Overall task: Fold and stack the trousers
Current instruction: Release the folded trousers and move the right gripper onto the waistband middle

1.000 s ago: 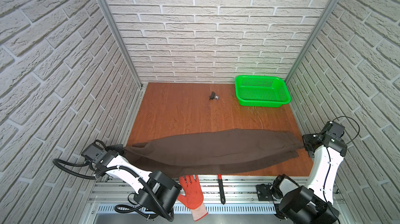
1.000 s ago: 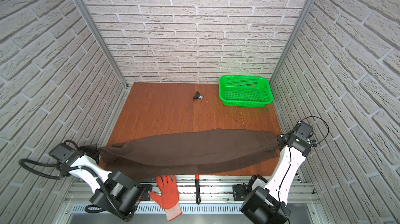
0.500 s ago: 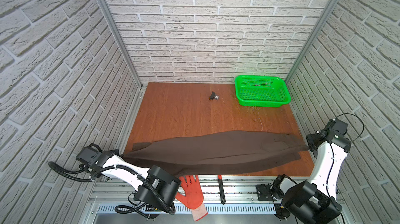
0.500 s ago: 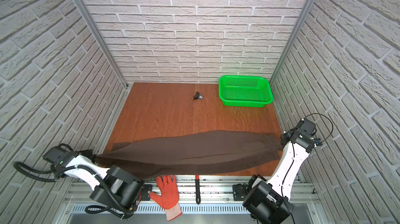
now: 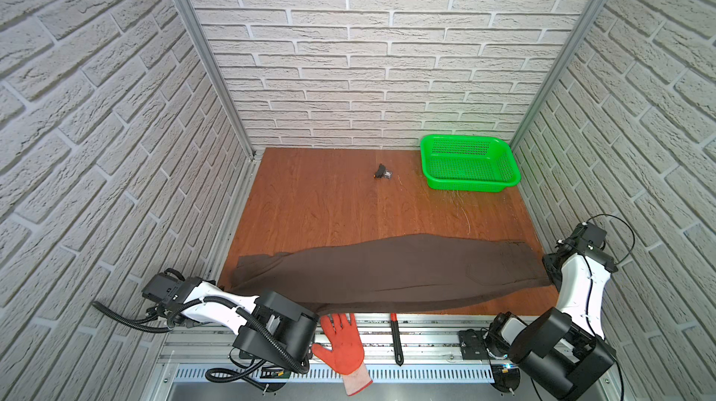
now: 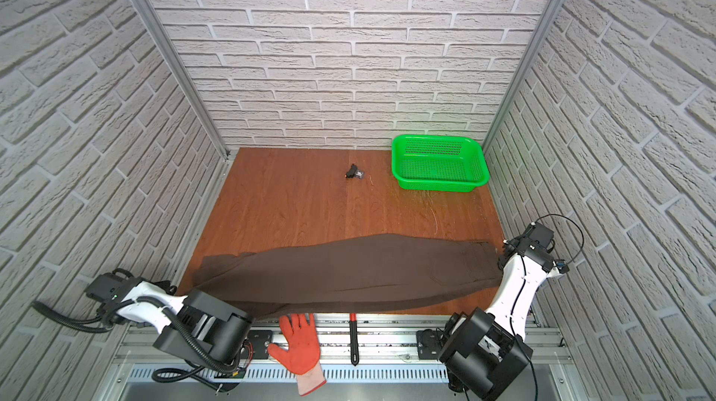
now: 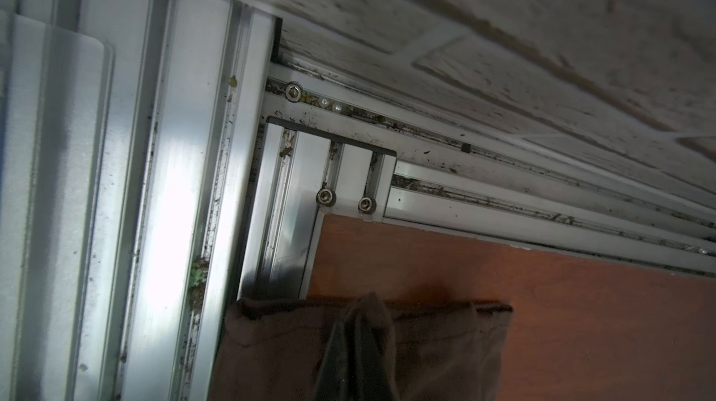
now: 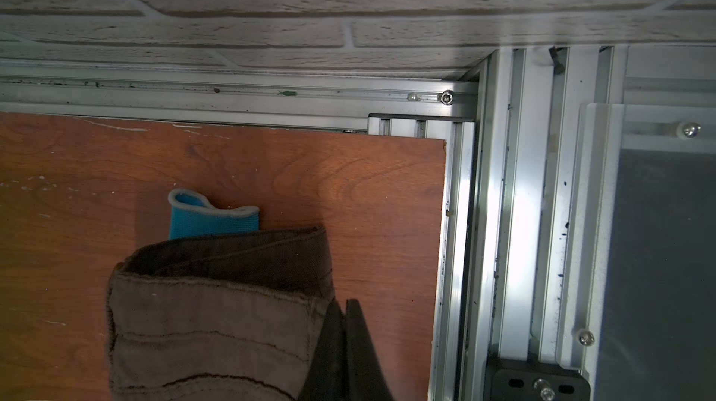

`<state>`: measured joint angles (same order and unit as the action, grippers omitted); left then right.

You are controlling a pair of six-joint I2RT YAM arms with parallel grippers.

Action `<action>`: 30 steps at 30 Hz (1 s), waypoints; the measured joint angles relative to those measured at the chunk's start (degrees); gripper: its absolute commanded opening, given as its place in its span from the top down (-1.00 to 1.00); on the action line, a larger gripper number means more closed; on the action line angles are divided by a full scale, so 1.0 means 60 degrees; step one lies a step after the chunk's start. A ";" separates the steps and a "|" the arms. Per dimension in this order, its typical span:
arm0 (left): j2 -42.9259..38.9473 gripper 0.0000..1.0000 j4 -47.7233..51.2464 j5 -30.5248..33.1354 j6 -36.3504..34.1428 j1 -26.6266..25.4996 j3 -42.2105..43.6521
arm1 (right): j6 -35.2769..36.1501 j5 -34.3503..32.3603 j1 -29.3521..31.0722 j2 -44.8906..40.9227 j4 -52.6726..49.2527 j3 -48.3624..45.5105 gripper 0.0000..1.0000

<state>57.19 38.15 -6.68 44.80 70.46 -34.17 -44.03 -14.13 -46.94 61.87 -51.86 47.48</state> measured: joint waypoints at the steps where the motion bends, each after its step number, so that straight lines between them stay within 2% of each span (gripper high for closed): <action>1: 0.0033 0.98 -0.0011 0.0000 -0.0007 0.0018 0.0000 | 0.0011 -0.0004 0.0000 0.0025 0.0022 -0.0018 0.89; 2: 0.0051 0.79 -0.0025 -0.0004 -0.0018 0.0040 0.0000 | 0.0022 -0.0004 0.0000 0.0055 0.0051 -0.0033 0.81; 4: 0.0058 0.28 -0.0062 -0.0011 -0.0044 0.0055 0.0004 | 0.0062 -0.0033 -0.0004 0.0066 0.0109 -0.0044 0.52; 5: 0.0058 0.13 -0.0117 -0.0004 -0.0033 0.0055 0.0004 | 0.0109 -0.0055 -0.0025 0.0062 0.0193 -0.0044 0.36; 8: 0.0069 -0.16 -0.0171 -0.0025 -0.0036 0.0076 0.0004 | 0.0193 -0.0040 -0.0062 0.0055 0.0346 -0.0036 0.09; 10: 0.0087 -0.30 -0.0178 -0.0040 -0.0033 0.0080 0.0000 | 0.0219 0.0007 -0.0066 0.0058 0.0350 -0.0007 -0.01; 16: 0.0062 -0.36 -0.0189 -0.0444 0.0011 0.0040 -0.0022 | 0.0222 0.0565 0.0091 0.0011 0.0237 0.0525 -0.03; 19: -0.0106 -0.33 -0.0273 -0.0841 0.0153 -0.0492 -0.0033 | 0.0193 0.0798 0.0936 -0.0215 0.0208 0.0783 -0.03; 26: -0.0197 -0.31 -0.0368 -0.1614 0.0477 -0.3869 -0.0747 | -0.0087 0.1326 0.4113 -0.0463 0.0036 0.1005 0.07; 30: -0.0153 -0.26 -0.0270 -0.1938 0.0484 -0.5176 -0.0769 | -0.0372 0.1592 0.5737 -0.0310 -0.0106 0.0914 0.17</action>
<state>56.27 36.53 -18.31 47.70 39.40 -38.79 -46.26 -4.58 -12.51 60.01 -52.49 52.97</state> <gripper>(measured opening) 0.643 0.438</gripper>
